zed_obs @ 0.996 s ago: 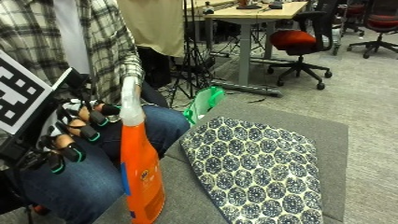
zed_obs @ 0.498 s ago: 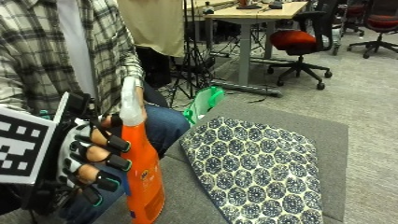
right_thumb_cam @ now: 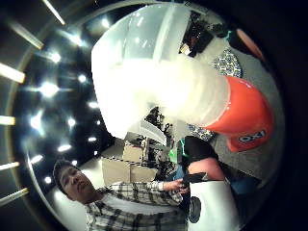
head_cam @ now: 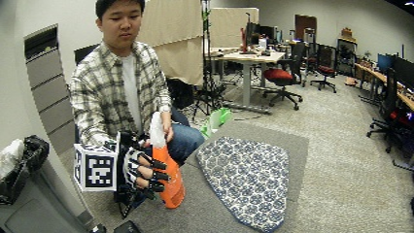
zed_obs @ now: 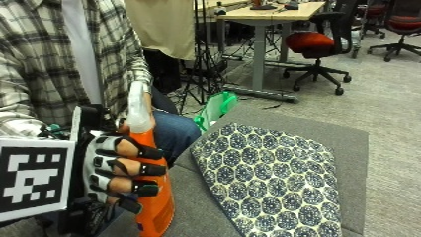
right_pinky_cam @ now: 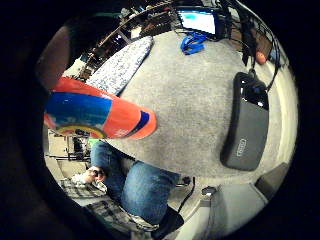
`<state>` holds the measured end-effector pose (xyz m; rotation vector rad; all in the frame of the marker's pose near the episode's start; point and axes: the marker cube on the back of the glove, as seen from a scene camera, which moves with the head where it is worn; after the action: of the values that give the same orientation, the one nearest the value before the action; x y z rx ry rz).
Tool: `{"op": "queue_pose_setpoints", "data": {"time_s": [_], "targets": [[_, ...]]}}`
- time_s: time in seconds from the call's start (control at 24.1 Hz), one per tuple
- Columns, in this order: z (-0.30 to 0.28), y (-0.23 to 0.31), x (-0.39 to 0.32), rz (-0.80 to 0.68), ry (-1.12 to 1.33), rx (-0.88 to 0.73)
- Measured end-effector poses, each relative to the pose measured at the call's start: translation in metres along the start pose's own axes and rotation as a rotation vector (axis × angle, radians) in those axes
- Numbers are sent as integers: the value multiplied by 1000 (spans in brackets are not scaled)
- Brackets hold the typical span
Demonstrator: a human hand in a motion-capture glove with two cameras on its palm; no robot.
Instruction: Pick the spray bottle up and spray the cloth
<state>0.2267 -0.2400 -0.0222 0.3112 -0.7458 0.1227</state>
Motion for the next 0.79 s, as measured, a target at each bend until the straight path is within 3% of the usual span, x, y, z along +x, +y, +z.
{"op": "queue_pose_setpoints", "data": {"time_s": [0.79], "targets": [[27,-29,-14,-89,-132,132]]}}
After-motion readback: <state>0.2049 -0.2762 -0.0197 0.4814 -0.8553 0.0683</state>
